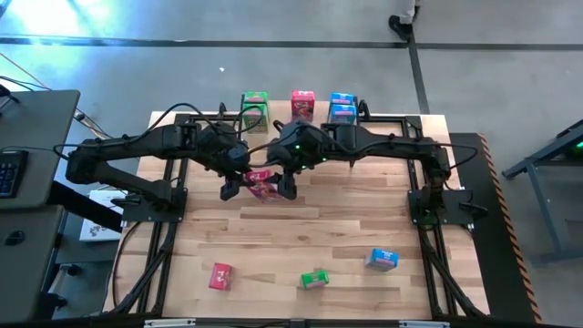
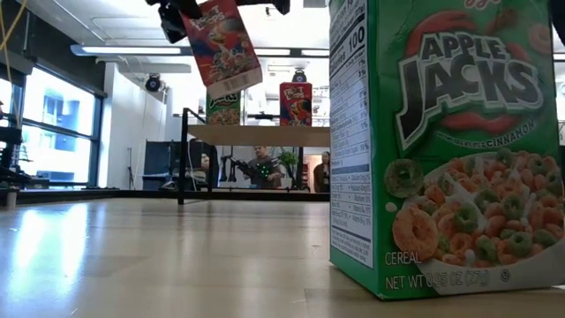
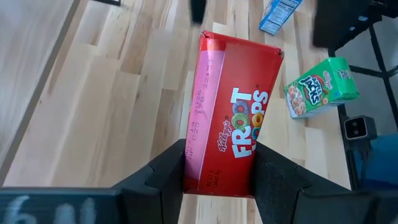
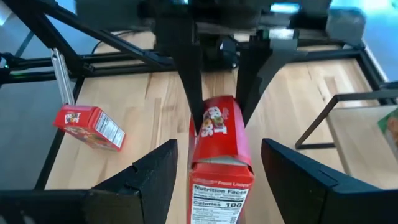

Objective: Stack cereal on shelf
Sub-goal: Put the top red cereal box on the shelf aligned with the other red cereal box

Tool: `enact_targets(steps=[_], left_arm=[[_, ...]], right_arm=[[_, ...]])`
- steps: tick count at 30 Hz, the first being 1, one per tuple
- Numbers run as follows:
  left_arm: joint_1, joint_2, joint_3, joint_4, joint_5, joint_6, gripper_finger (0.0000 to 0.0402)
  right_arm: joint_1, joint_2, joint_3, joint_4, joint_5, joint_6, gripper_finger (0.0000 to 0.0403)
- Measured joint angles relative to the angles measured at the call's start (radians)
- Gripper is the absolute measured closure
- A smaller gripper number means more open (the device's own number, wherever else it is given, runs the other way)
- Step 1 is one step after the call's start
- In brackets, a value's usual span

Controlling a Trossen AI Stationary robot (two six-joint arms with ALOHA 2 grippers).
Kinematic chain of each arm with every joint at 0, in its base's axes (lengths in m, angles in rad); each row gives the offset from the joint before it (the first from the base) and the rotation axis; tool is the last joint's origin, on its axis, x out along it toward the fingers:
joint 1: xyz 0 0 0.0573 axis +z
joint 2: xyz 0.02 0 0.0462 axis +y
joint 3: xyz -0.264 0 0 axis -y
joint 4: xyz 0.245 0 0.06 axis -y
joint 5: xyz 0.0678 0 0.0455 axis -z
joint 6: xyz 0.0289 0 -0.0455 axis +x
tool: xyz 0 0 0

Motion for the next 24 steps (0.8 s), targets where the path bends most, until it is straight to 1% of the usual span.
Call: enact_targets(steps=[15,20,24], left_arm=[[-0.001,0.000,0.000,0.001,-0.011,0.053,0.0253],[-0.001,0.000,0.000,0.002,-0.058,0.053,0.0253],[-0.001,0.000,0.000,0.008,-0.058,0.053,0.0253]], right_arm=[[0.000,0.012,0.000,-0.010,0.004,0.040,0.0178],[0.000,0.012,0.000,-0.013,0.004,0.039,0.0178],[-0.001,0.012,0.000,-0.026,0.039,0.039,0.0178]])
